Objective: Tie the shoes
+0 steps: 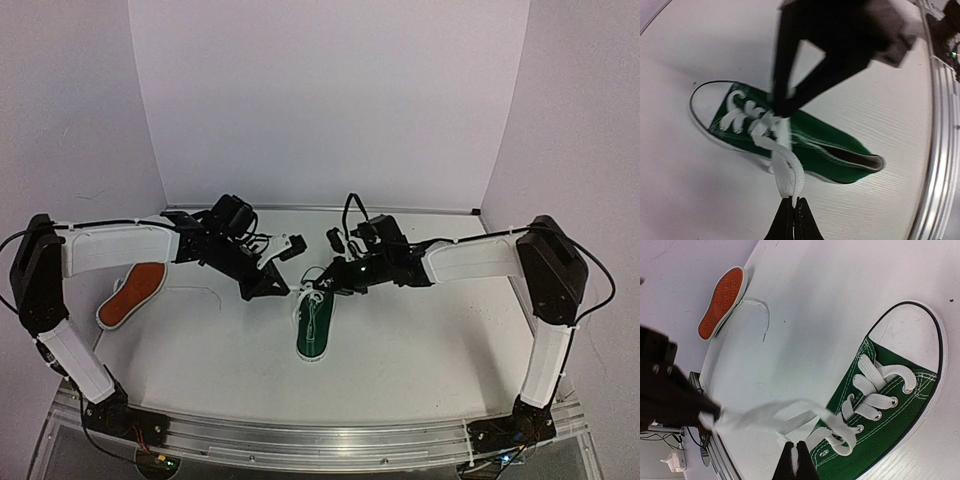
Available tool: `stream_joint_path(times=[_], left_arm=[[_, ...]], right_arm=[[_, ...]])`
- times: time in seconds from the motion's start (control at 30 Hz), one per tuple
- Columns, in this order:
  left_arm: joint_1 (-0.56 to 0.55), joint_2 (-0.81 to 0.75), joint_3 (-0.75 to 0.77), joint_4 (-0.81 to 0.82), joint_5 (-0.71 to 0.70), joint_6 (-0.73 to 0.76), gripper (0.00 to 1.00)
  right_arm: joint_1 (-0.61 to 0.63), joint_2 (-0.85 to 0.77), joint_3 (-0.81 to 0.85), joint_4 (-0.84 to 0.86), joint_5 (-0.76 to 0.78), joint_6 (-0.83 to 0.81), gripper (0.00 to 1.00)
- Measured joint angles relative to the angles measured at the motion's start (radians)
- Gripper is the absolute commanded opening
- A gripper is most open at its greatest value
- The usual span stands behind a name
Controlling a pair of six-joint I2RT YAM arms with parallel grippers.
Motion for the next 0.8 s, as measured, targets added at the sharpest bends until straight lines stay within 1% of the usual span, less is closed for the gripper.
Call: stream_joint_path(times=[0.13,0.3,0.5,0.6,0.8], left_arm=[[-0.057,-0.048,-0.006,-0.042,0.085,0.002,0.0],[-0.08,-0.045,0.008,-0.08,0.153,0.006,0.0],[-0.128,0.038,0.07,-0.09,0.191,0.024,0.0],[-0.15,0.089,0.077,-0.08,0.2,0.032,0.0],[-0.189,0.172,0.077,-0.014,0.201,0.048,0.0]], right_arm=[[-0.005,0.012,0.009,0.0,0.0,-0.003,0.0],[-0.009,0.012,0.013,-0.004,-0.002,-0.006,0.0],[-0.009,0.012,0.021,-0.004,-0.007,-0.012,0.0],[-0.011,0.012,0.021,-0.004,-0.012,-0.016,0.0],[-0.013,0.012,0.021,-0.004,-0.024,-0.025,0.0]])
